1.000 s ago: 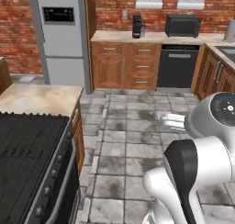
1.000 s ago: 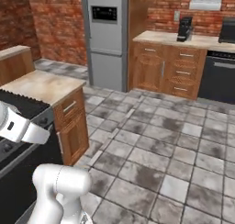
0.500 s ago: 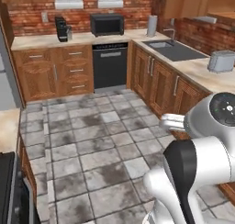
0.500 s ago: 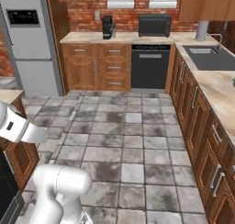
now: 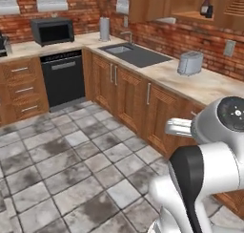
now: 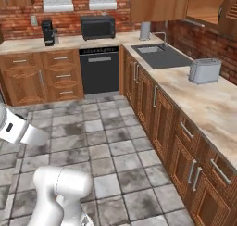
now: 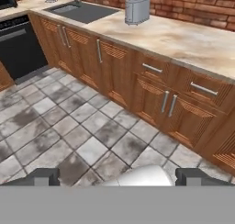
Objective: Collect the paprika, ketchup, and shaker from the cabinet and place them next to the stove.
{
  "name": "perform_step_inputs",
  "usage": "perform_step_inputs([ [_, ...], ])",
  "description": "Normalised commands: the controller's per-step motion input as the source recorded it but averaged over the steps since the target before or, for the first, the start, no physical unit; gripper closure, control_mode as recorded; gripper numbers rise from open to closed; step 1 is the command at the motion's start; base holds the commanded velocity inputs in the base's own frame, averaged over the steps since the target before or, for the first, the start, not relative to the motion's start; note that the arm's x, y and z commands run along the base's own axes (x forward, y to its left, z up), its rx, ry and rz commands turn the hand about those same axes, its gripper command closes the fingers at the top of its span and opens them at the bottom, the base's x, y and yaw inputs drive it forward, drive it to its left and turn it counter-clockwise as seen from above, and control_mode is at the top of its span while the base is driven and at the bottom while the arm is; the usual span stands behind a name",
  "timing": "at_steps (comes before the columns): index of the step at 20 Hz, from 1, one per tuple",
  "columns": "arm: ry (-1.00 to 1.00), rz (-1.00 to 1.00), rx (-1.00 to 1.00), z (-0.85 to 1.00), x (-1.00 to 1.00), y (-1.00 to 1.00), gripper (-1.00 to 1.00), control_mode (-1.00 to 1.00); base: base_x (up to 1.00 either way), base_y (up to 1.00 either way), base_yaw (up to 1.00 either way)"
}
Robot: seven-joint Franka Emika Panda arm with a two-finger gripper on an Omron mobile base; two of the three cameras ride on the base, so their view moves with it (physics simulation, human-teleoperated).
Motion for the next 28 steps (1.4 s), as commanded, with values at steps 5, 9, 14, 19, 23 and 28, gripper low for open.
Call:
perform_step_inputs([
  [5, 0.0, 0.0, 0.0, 0.0, 0.0, 0.0, -1.0, 1.0, 0.86, 0.53, -0.41],
  [9, 0.0, 0.0, 0.0, 0.0, 0.0, 0.0, -1.0, 1.0, 0.87, 0.51, -0.4],
  [14, 0.0, 0.0, 0.0, 0.0, 0.0, 0.0, -1.0, 1.0, 0.86, 0.26, -0.41],
  [19, 0.0, 0.0, 0.0, 0.0, 0.0, 0.0, -1.0, 1.0, 0.7, 0.19, -0.49],
  [23, 0.0, 0.0, 0.0, 0.0, 0.0, 0.0, -1.0, 1.0, 0.56, 0.25, -0.56],
  [28, 0.0, 0.0, 0.0, 0.0, 0.0, 0.0, -1.0, 1.0, 0.64, 0.28, -0.52],
])
